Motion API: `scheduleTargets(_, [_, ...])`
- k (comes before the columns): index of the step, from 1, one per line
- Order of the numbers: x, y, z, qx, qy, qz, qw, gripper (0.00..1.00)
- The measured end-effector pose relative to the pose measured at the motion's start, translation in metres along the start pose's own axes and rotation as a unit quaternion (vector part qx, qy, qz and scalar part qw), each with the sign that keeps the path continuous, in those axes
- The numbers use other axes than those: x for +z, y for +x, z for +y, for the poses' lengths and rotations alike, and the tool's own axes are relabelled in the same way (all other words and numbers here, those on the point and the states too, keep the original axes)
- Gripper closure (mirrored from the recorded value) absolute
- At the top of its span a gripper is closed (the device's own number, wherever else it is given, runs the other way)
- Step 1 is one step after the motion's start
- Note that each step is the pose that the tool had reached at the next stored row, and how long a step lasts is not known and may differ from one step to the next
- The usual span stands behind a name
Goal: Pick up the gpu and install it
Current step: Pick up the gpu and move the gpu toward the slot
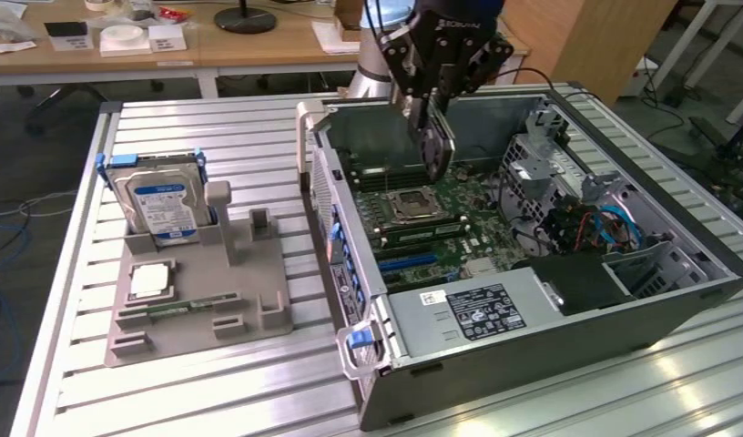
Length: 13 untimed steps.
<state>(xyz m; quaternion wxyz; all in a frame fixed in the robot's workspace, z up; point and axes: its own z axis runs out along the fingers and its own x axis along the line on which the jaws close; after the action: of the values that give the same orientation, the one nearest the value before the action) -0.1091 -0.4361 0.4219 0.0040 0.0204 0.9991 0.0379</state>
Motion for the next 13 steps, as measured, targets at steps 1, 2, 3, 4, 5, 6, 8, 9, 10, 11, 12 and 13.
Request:
scheduleTargets(1, [0.0, -0.005, 0.0002, 0.0, 0.0, 0.0, 1.0, 0.74])
scheduleTargets(2, [0.0001, -0.009, 0.0004, 0.0, 0.0, 0.0, 1.0, 0.74])
scheduleTargets(3, [0.0001, -0.014, 0.0006, 0.0, 0.0, 0.0, 1.0, 0.74])
scheduleTargets(4, [0.0002, -0.018, 0.0008, 0.0, 0.0, 0.0, 1.0, 0.74])
scheduleTargets(5, [0.0002, -0.023, 0.0009, 0.0, 0.0, 0.0, 1.0, 0.74])
scheduleTargets(6, [0.0003, -0.027, 0.0011, 0.0, 0.0, 0.0, 1.0, 0.74])
scheduleTargets(8, [0.0003, -0.037, 0.0015, 0.0, 0.0001, 0.0, 1.0, 0.74])
scheduleTargets(9, [0.0004, -0.041, 0.0017, 0.0, 0.0001, 0.0, 1.0, 0.74])
scheduleTargets(10, [0.0004, -0.045, 0.0019, 0.0, 0.0, 0.0, 1.0, 0.74])
scheduleTargets(11, [0.0004, -0.05, 0.002, 0.0, 0.0001, 0.0, 1.0, 0.74])
scheduleTargets(12, [0.0005, -0.054, 0.0022, 0.0, 0.0, 0.0, 1.0, 0.74])
scheduleTargets(13, [0.0006, -0.059, 0.0024, 0.0, -0.0001, 0.0, 1.0, 0.74])
